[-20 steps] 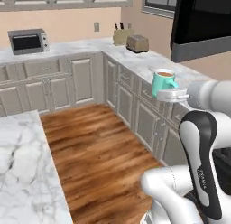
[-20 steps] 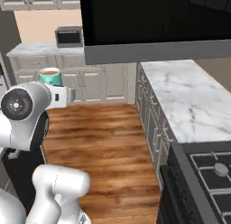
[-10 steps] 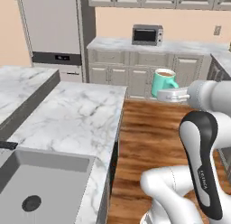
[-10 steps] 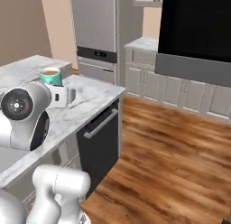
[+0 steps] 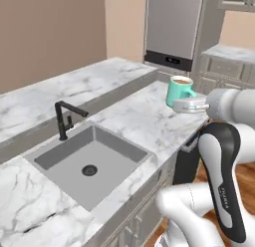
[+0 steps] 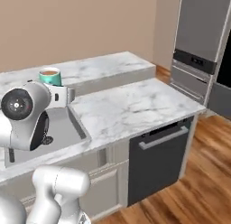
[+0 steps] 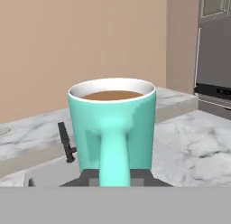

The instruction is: Pick the cup of tea, navigate to the dining table, and place it on the saucer.

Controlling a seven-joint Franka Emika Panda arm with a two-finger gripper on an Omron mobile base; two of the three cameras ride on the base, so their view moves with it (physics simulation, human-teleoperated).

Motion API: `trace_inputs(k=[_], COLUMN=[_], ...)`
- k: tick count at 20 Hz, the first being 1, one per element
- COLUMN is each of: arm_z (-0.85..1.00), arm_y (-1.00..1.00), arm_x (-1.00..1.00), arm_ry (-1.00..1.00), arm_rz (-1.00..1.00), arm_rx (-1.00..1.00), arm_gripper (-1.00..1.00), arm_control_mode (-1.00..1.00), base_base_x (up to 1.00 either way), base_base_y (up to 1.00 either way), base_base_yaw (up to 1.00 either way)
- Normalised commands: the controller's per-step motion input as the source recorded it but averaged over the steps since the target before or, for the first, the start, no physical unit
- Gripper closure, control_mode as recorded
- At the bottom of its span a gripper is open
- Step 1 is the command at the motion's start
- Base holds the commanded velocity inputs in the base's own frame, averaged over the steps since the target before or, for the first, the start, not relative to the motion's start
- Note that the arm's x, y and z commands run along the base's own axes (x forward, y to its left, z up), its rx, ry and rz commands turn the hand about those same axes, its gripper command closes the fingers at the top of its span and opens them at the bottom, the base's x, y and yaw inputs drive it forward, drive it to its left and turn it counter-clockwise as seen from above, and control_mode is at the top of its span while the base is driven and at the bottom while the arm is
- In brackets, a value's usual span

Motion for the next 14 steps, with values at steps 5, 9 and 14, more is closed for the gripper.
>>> trace_inputs(k=[5,9,14], arm_z=[0.0,0.0,0.0], arm_y=[0.0,0.0,0.0], arm_x=[0.0,0.0,0.0], arm_ry=[0.0,0.0,0.0], arm_rz=[0.0,0.0,0.0], arm_rx=[0.0,0.0,0.0], arm_gripper=[1.0,1.0,1.0], arm_control_mode=[1.0,1.0,1.0], base_base_x=[-0.48,-0.5,-0.48], base_base_y=[0.0,0.0,0.0], base_base_yaw=[0.86,0.84,0.81])
